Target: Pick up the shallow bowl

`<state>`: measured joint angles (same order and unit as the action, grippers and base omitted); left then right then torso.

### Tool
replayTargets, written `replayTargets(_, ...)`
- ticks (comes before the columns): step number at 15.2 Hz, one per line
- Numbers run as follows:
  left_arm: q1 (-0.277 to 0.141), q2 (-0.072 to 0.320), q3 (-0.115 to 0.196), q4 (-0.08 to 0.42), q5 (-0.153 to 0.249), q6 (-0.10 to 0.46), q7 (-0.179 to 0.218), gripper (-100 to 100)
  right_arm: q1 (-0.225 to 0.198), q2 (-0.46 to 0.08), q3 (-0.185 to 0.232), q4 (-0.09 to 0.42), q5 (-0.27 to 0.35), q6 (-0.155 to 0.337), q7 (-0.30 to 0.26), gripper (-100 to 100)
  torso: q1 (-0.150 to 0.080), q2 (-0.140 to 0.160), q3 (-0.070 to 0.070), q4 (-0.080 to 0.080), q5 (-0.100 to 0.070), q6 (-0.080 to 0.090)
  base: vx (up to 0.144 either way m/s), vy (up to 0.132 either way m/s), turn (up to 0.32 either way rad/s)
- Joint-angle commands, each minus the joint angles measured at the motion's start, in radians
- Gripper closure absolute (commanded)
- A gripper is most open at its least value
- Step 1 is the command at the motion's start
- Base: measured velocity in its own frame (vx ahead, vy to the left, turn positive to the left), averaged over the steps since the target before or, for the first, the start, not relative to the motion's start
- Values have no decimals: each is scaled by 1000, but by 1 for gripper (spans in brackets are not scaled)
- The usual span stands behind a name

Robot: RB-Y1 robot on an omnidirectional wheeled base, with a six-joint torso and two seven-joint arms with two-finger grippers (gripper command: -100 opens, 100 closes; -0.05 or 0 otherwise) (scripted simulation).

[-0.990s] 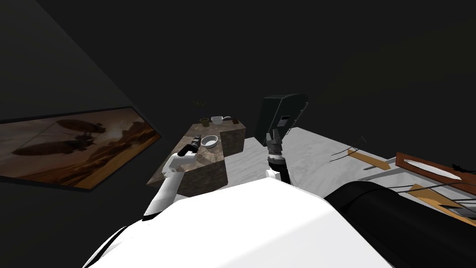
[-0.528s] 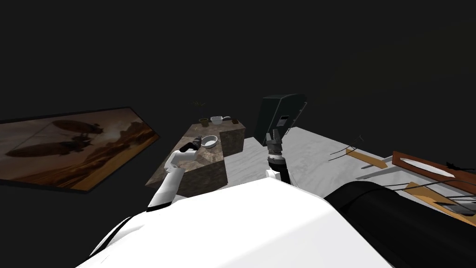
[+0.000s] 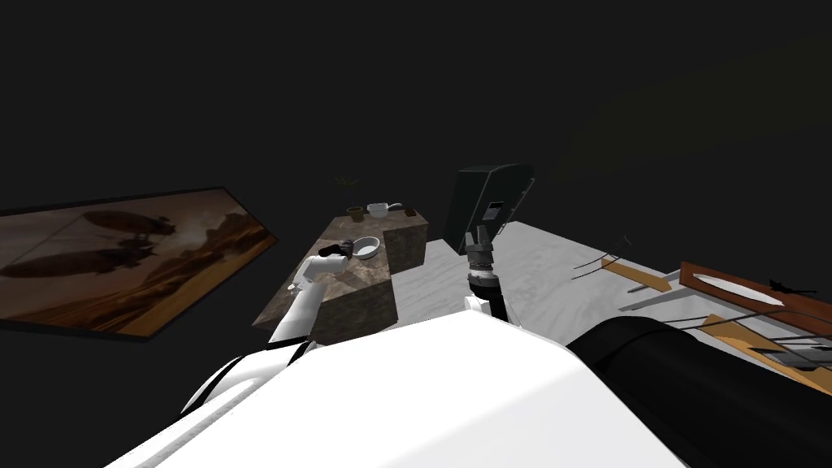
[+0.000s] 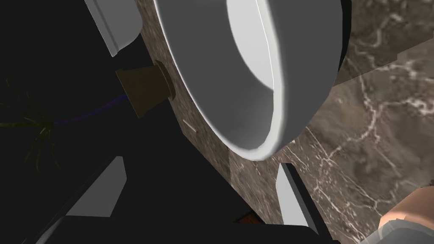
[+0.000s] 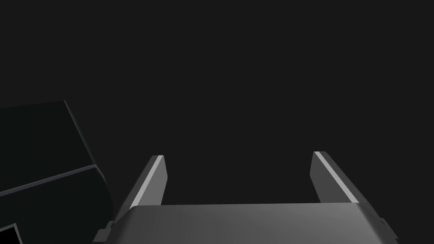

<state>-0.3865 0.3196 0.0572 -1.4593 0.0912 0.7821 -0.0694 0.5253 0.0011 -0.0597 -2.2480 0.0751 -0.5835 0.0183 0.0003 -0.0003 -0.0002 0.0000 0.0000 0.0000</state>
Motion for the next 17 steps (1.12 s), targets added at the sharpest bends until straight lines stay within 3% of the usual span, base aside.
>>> replayTargets(1,-27,0,4,32,8,50,2,-100,0,0,0,0,0,0,0,0,0,0,0,0,0,0,5,7,-30)
replayTargets(2,-27,0,4,32,8,64,2,-100,0,0,0,0,0,0,0,0,0,0,0,0,0,0,5,7,-15)
replayTargets(3,-68,0,9,73,17,92,6,-100,0,0,0,0,0,0,0,0,0,0,0,0,0,0,5,10,-19)
replayTargets(6,-68,0,9,78,17,130,6,-100,0,0,0,0,0,0,0,0,0,0,0,0,0,0,7,8,-14)
replayTargets(7,-109,-1,14,123,27,167,9,-100,0,0,0,0,0,0,0,0,0,0,0,0,0,0,10,7,-15)
replayTargets(9,-109,-1,14,123,27,195,9,-100,0,0,0,0,0,0,0,0,0,-1,0,0,0,0,10,10,-21)
replayTargets(10,-148,-3,19,166,36,221,13,-100,0,0,0,0,0,0,0,0,0,0,0,0,0,0,11,14,-22)
replayTargets(13,-148,-3,19,166,36,258,13,-100,0,0,0,0,0,0,0,0,1,0,0,0,0,0,11,11,-13)
replayTargets(14,-186,-5,24,208,45,296,16,-100,0,0,0,0,0,0,0,0,0,0,0,0,0,0,10,7,-11)
replayTargets(16,-186,-5,24,208,45,319,16,-100,0,0,0,0,0,0,0,0,0,-1,0,0,0,0,14,11,-22)
replayTargets(17,-223,-7,29,249,53,351,19,-100,0,0,0,0,0,0,0,0,0,-1,0,0,0,0,12,13,-21)
